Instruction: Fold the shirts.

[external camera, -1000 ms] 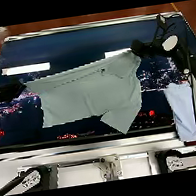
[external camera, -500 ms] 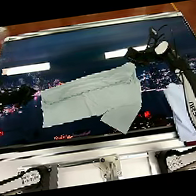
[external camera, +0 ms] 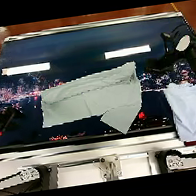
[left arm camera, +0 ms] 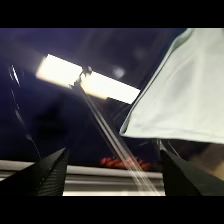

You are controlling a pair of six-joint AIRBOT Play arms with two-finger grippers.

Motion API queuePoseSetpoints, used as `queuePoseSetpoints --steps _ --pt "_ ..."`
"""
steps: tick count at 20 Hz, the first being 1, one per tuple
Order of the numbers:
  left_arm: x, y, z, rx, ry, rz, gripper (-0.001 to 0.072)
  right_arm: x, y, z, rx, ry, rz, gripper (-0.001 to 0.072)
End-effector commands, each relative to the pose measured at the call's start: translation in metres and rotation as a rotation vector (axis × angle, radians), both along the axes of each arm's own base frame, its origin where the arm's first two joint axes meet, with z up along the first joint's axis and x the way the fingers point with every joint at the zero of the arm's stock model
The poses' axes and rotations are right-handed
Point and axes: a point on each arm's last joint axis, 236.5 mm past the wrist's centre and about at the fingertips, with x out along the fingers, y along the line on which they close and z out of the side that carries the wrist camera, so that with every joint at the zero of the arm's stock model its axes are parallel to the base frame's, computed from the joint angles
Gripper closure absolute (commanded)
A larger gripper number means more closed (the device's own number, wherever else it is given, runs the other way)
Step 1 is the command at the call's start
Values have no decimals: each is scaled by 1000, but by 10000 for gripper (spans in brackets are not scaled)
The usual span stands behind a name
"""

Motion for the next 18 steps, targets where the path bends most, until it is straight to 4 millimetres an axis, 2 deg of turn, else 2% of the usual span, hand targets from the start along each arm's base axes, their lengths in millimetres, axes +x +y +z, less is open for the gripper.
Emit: queuePoseSetpoints --steps 1,4,7,10,11,12,13,14,15,16,17,18 --pt "-18 -28 -33 -76 40 30 20 -30 4 -27 34 114 -3 124" --pt "-9 -52 -46 -130 23 14 22 -21 17 -32 101 76 -36 124" --pt "-5 -76 -56 -183 40 -35 39 -16 17 -31 102 54 -49 124" --pt "7 -87 -65 -159 16 -49 47 -16 17 -31 104 56 -49 124" --pt "14 -90 -65 -155 -4 -38 83 -17 17 -31 105 58 -51 124" --pt "21 -92 -65 -154 -22 -21 220 -17 17 -31 105 60 -50 124" --pt "26 -95 -64 -156 -34 -13 254 -17 17 -31 106 60 -51 124" --pt "27 -98 -65 -153 -28 -6 255 -17 18 -31 110 59 -52 124" --pt "27 -102 -66 -155 -22 -14 299 -17 18 -31 112 58 -53 124" --pt "25 -108 -66 -162 -13 -32 537 -17 18 -31 111 60 -52 125" --pt "23 -113 -66 -168 -15 -65 674 -17 16 -32 100 61 -51 124" --pt "20 -118 -65 -174 -19 -99 674 -20 13 -33 87 72 -51 125"
